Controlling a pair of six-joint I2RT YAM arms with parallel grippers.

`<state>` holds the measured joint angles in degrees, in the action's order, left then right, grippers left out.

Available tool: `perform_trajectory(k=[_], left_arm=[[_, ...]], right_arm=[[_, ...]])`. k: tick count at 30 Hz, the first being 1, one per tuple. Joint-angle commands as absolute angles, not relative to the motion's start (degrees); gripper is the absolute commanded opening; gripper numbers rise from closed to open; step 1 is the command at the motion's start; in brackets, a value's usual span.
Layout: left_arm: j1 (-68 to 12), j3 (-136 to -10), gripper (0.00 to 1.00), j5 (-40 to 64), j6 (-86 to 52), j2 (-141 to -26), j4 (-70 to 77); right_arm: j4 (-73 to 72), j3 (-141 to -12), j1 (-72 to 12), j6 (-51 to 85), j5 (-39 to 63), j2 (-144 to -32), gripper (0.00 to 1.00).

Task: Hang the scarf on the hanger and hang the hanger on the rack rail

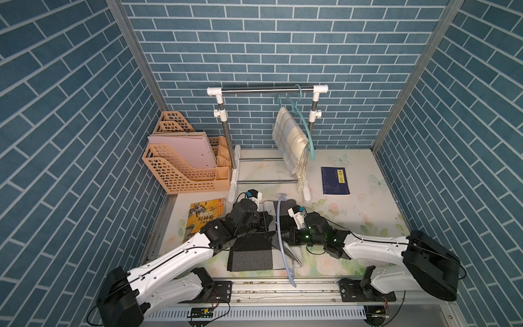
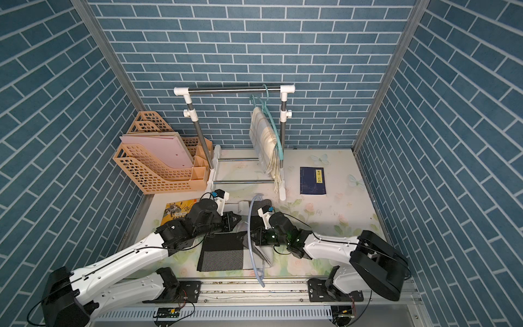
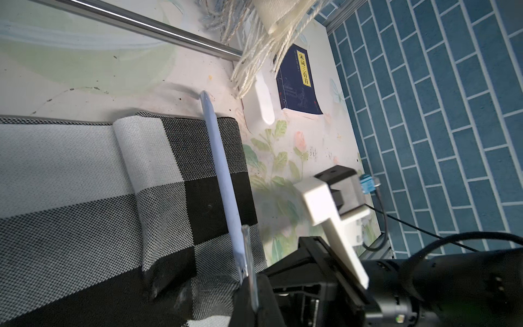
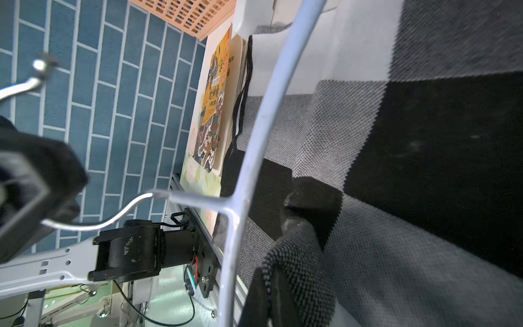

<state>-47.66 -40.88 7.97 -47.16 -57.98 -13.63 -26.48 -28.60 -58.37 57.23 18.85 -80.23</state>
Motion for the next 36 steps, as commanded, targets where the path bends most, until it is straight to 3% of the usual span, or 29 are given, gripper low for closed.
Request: perform_trajectory(k=[1,3,4,11,18,25,36], left_arm=[[-48.16,-42.02,0.00,9.78,-46.20,-56.78,-14.39],[-48.16,-42.01,0.00,9.60,-46.19,-56.67,-14.55],[-48.16,-42.01,0.00,9.49,-46.18,-56.67,-14.67],[-48.16,-42.31,0.00,9.60,-46.15,-56.52,-14.42],[-48.33,-42.19,0.00,10.01,-46.39,-57.16,-13.54],[-48.77,-42.33,0.00,10.10,-46.65,-58.05,-13.43],[-50.05,-43.15,0.00,9.76,-46.73,-59.04,-13.60]], right_arm=[[-34.35,-30.86,-59.15,61.58,22.15,-83.65,0.18],[-31.91,-31.01,-59.15,61.06,20.91,-81.85,0.39],[-29.46,-30.98,-59.22,60.30,19.44,-80.00,0.44],[-10.25,-28.73,-58.12,56.26,11.90,-63.68,0.62],[-3.95,-25.05,-57.51,55.79,7.02,-56.29,0.60],[-3.71,-23.22,-54.64,55.45,1.66,-61.71,0.40],[-11.70,-24.87,-54.82,53.40,9.77,-69.42,0.46]])
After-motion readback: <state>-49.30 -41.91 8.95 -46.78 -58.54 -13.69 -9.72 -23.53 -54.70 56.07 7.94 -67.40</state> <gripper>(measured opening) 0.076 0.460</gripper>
